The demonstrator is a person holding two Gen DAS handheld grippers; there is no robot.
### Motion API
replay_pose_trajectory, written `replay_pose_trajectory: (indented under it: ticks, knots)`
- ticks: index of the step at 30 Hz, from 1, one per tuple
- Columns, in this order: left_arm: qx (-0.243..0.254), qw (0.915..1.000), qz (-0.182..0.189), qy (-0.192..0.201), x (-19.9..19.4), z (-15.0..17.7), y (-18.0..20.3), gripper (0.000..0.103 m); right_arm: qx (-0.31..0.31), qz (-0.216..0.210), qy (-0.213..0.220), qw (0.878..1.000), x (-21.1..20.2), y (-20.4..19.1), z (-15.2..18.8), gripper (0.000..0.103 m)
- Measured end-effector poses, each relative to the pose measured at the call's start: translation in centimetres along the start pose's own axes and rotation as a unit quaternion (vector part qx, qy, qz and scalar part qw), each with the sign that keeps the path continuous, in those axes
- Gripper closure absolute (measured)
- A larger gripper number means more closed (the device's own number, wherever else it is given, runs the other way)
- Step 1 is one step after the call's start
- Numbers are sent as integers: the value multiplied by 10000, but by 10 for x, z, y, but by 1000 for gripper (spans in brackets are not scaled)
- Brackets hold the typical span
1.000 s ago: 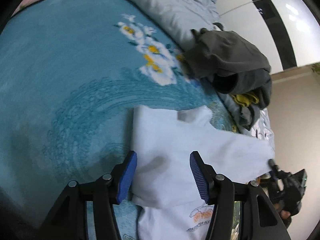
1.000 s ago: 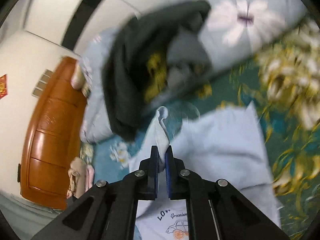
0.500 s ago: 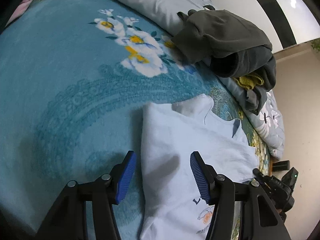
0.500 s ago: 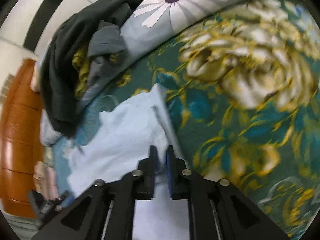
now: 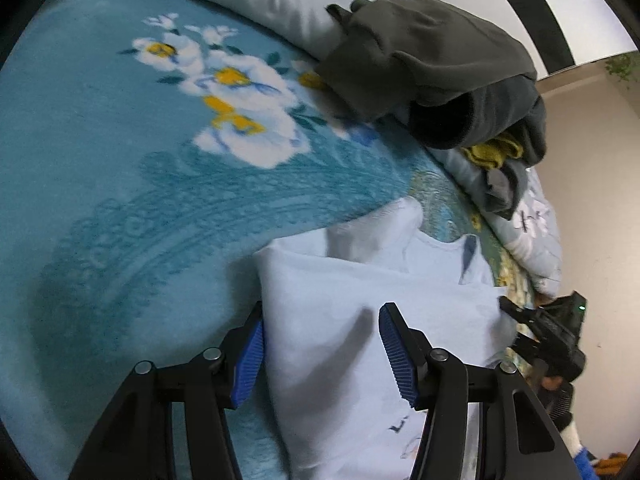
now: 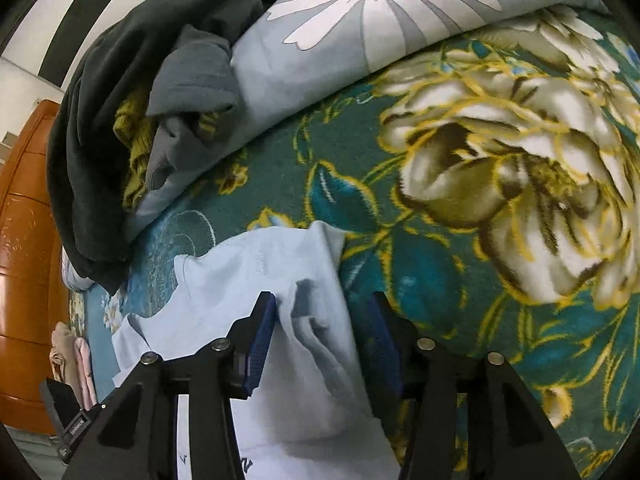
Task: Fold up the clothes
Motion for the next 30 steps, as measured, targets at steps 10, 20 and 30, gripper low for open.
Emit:
replay_pose_trajectory:
  ticks: [10, 20, 30]
  knots:
    - [124, 9998, -87, 97, -4, -5, 11, 92, 157, -177, -36, 9997, 3, -6, 8, 93]
    - [924, 9908, -332, 932, -52, -49, 50, 96, -112, -937, 588, 9938, -44, -53, -27, 95]
    - [286, 9959, -845, 134, -20, -38, -4, 69, -249, -538, 341, 9977, -9, -54, -26, 91]
Point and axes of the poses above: each gripper's, at about its wrist camera, not at the fingertips, and x roughly the way its jaws point, y to its right, z to its underside, the point moved 3 cm from there along x, roughly the way its jaws point, and after that the axes turned 9 degrees about x, right-handed, at the moved point
